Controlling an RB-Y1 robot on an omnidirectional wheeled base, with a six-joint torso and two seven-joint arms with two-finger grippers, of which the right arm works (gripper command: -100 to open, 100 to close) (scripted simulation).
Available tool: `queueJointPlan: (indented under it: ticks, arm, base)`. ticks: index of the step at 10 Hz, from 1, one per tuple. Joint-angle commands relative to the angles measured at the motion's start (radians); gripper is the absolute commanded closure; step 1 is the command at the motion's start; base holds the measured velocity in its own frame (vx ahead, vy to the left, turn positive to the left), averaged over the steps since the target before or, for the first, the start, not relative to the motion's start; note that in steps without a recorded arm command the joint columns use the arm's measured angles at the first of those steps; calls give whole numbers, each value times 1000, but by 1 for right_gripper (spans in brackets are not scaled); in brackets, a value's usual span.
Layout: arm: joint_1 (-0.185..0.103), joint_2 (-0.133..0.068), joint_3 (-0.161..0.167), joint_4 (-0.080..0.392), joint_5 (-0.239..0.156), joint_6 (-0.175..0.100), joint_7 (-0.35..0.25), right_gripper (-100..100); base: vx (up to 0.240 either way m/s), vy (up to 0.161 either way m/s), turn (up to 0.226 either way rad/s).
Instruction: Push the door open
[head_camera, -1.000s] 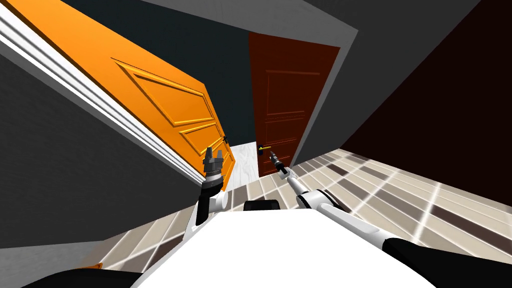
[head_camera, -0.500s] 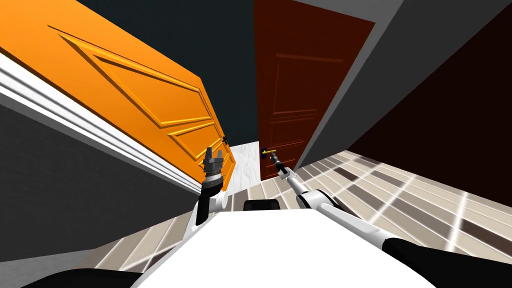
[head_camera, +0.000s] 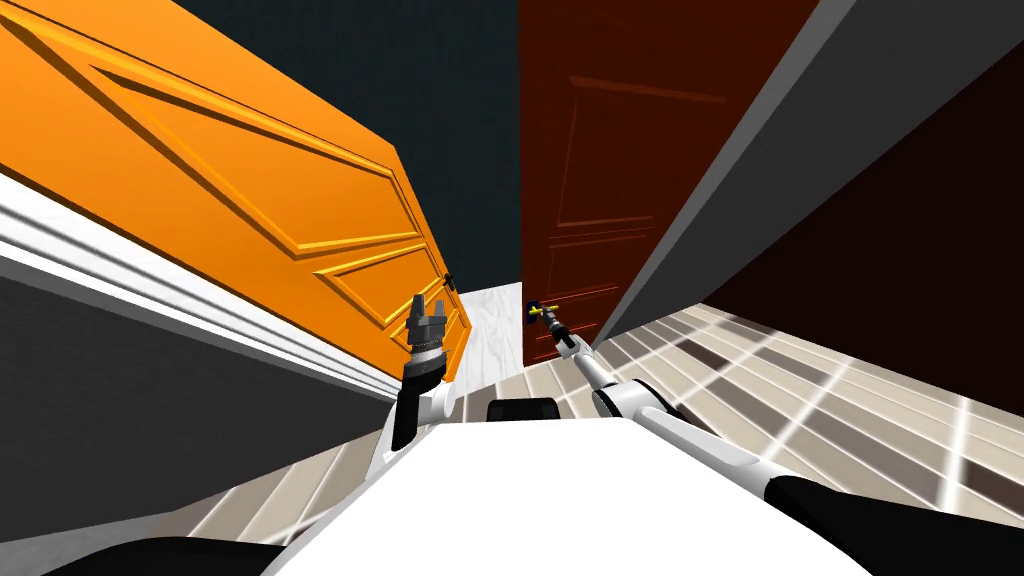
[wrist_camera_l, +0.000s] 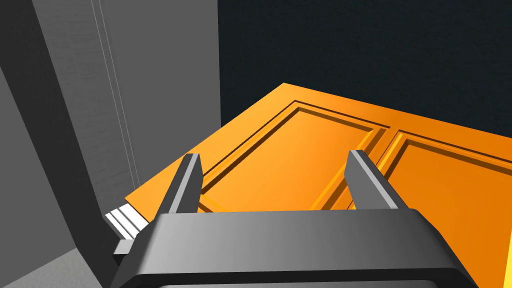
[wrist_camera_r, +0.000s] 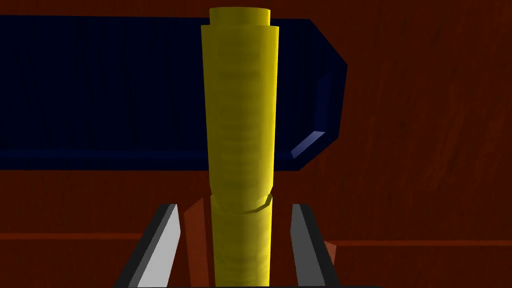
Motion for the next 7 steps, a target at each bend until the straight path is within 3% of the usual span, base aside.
queueJointPlan:
  ticks: [1, 5, 7]
  arm:
    - [1, 0, 0, 0, 0, 0, 0, 100]
    - [1, 0, 0, 0, 0, 0, 0, 100]
    - [4, -4, -16, 3, -7, 4, 11, 100]
  base:
    - [-29, -5, 1]
    - [-13, -2, -1]
    - [143, 57, -36]
